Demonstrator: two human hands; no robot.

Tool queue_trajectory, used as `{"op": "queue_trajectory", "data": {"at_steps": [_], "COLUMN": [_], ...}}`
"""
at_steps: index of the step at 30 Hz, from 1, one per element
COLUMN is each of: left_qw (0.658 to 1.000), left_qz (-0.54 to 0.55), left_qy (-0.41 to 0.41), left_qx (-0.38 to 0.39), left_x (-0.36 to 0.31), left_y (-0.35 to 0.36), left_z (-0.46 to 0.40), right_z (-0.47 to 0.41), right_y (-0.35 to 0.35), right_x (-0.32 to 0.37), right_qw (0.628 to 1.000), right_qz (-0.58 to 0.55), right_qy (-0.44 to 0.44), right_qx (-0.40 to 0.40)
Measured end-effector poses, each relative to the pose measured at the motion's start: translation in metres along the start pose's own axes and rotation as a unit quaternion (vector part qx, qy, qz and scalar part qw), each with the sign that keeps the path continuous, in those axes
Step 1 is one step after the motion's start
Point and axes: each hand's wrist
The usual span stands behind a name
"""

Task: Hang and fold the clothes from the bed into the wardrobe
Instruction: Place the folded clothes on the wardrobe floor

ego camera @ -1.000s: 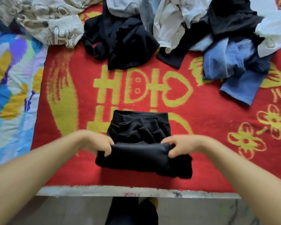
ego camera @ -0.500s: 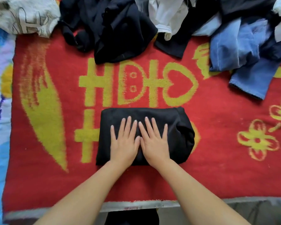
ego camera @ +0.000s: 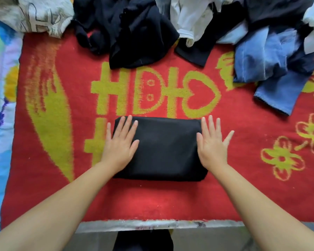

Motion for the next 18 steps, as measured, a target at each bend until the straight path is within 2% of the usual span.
{"op": "queue_trajectory", "data": {"at_steps": [2,4,6,9,12,14,15,17,18], "left_qw": [0.997,0.995,0.994,0.984,0.964,0.96,0.972,0.996,0.999], "left_qz": [-0.017,-0.025,-0.007,0.016,0.019,0.011,-0.004,-0.017,-0.018], "left_qy": [0.076,0.073,0.014,-0.078,-0.174,-0.219,-0.202,-0.092,-0.028], "left_qx": [0.024,0.065,0.11,0.16,0.199,0.173,0.122,0.014,-0.015], "left_x": [-0.036,-0.054,-0.048,-0.014,0.023,0.033,0.03,0.009,-0.008], "left_y": [-0.001,0.005,0.018,0.031,0.024,0.015,0.009,0.002,0.001], "left_z": [-0.016,-0.033,-0.045,-0.045,-0.033,-0.019,-0.01,0.01,0.019], "right_z": [0.0,-0.006,-0.015,-0.027,-0.027,-0.016,-0.006,0.021,0.035], "right_y": [0.005,0.017,0.032,0.042,0.031,0.019,0.012,0.002,0.0], "right_x": [0.042,0.074,0.08,0.052,0.011,-0.009,-0.014,-0.006,0.006], "right_qw": [0.997,0.992,0.99,0.988,0.992,0.987,0.992,0.998,0.993], "right_qz": [-0.002,0.021,0.052,0.076,0.014,-0.011,-0.021,-0.055,-0.063], "right_qy": [-0.079,-0.124,-0.109,-0.089,0.037,0.116,0.098,-0.033,-0.098], "right_qx": [0.004,0.03,0.073,0.097,0.122,0.113,0.078,0.005,-0.011]}}
Point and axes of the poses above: each hand's wrist, its own z-axis away from the middle knuckle, its own y-axis out of the palm, x = y × z, and after that the axes turned 7 degrees about y, right-handed
